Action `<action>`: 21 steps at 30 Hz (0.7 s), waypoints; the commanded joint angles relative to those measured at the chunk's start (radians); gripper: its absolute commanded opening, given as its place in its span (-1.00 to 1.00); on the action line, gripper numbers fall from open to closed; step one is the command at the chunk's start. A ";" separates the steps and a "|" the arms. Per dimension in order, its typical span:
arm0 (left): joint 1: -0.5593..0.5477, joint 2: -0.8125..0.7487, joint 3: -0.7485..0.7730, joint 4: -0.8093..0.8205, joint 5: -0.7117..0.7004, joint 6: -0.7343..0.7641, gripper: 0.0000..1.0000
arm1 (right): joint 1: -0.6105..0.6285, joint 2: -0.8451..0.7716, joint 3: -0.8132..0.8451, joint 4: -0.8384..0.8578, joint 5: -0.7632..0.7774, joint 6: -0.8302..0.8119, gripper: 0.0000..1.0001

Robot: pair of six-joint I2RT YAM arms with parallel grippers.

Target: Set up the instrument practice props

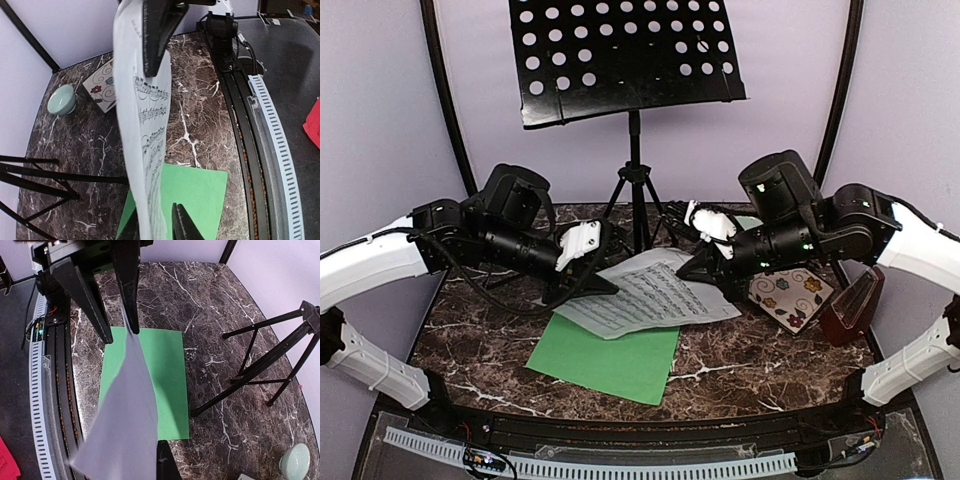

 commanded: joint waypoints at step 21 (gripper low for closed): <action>-0.051 -0.030 0.034 0.015 0.082 -0.051 -0.76 | 0.018 0.047 0.149 -0.081 -0.124 -0.106 -1.00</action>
